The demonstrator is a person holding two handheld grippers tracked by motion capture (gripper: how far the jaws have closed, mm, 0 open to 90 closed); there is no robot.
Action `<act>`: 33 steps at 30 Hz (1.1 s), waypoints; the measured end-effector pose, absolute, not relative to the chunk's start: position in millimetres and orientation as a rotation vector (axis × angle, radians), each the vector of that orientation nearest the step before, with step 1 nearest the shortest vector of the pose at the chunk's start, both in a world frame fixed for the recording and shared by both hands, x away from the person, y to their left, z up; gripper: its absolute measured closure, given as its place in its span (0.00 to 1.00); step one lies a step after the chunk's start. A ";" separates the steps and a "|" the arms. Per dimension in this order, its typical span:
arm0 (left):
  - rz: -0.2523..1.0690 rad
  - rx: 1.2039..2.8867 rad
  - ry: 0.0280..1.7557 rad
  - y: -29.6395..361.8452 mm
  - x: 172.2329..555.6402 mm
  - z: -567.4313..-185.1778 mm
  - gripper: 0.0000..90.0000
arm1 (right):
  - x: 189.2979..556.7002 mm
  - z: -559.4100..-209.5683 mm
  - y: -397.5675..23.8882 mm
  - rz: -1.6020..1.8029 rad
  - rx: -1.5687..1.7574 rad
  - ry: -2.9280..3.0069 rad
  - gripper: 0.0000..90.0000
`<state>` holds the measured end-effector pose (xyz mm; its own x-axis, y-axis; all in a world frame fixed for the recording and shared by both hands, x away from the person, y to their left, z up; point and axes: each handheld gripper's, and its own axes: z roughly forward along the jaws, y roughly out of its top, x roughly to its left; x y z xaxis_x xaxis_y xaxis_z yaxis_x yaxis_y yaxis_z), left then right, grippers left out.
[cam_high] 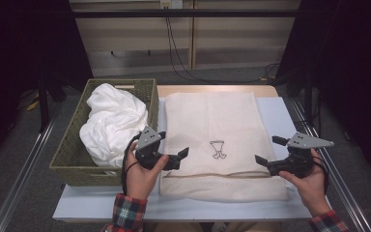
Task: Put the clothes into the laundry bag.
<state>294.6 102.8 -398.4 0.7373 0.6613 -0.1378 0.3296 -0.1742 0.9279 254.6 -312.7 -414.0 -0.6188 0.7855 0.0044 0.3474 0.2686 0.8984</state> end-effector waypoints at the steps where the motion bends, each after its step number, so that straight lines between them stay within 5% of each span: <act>1: 0.353 1.778 0.770 103.6 295.2 -398.3 0.04 | 255.2 -414.7 -309.6 1.320 1.025 2.099 0.04; 33: 0.359 1.777 0.782 104.3 294.2 -396.0 0.05 | 290.8 -464.5 -245.1 1.217 1.003 2.382 0.11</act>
